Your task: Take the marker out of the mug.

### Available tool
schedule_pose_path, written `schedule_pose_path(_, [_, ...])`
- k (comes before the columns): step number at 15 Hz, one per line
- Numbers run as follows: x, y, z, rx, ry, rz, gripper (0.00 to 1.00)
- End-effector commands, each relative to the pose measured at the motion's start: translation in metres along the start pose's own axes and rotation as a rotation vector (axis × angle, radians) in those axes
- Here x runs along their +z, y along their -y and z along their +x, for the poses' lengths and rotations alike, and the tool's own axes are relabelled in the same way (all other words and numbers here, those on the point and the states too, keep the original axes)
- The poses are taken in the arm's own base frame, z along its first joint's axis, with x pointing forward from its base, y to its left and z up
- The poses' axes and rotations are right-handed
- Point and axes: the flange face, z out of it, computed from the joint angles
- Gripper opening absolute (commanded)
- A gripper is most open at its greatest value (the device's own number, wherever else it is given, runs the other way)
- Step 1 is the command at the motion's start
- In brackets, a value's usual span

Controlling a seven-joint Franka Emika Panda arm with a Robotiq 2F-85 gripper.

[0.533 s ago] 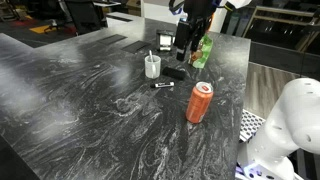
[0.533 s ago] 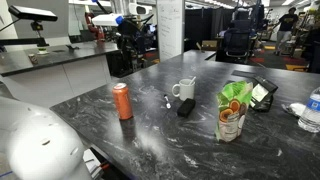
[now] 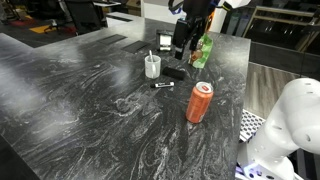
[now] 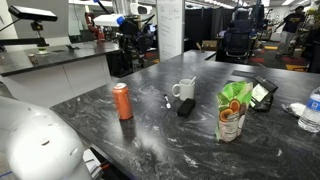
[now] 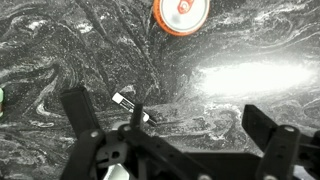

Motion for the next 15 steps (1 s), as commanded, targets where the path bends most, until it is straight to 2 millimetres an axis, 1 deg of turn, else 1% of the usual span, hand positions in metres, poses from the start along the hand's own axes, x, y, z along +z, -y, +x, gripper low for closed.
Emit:
schedule_pose_path(1, [0.007,-0.018,0.032,0.123,-0.064,0.044,1.0])
schedule_pose_path(3, [0.012,-0.03,0.052,0.206,-0.136,0.066,1.0])
schedule_pose_path(6, [0.029,-0.045,0.082,0.318,-0.218,0.053,1.0])
schedule_pose_path(9, [0.051,-0.057,0.107,0.393,-0.25,0.026,1.0])
schedule_pose_path(12, [0.071,-0.065,0.122,0.453,-0.243,-0.022,1.0])
schedule_pose_path(15, [0.083,-0.068,0.133,0.48,-0.241,-0.061,1.0])
